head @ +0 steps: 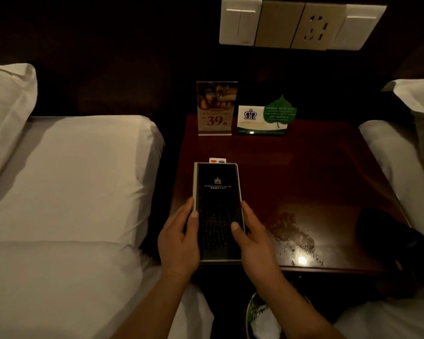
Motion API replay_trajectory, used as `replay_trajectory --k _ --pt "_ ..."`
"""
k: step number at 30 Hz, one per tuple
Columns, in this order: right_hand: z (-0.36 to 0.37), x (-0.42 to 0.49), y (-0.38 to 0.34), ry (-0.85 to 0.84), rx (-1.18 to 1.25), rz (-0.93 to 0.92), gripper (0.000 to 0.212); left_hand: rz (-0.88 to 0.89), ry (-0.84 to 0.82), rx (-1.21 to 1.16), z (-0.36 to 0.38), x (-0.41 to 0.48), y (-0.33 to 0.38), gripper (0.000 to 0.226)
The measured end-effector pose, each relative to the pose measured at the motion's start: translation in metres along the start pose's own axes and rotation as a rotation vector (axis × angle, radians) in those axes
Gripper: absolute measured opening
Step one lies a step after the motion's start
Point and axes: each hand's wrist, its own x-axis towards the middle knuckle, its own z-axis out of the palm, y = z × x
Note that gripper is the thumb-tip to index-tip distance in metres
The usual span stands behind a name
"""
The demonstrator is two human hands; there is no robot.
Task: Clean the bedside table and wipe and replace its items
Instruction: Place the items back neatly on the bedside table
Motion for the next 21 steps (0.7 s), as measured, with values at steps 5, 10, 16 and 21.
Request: replay_trajectory --k 5,10,16,21 --pt "0.001 -0.003 -0.003 -0.003 -0.061 -0.002 0.054 -0.009 0.029 0.027 0.0 0.001 0.0 0.034" --pt "0.002 -0.002 -0.012 0.027 -0.141 -0.04 0.054 0.008 0.04 0.063 -0.001 0.004 0.004 0.035" --pt "0.005 -0.002 -0.005 0.029 -0.121 -0.049 0.054 0.024 0.066 0.066 -0.006 0.005 -0.005 0.035" --pt "-0.004 0.003 0.002 0.013 -0.01 -0.011 0.055 -0.093 -0.009 -0.107 -0.002 0.006 -0.005 0.031"
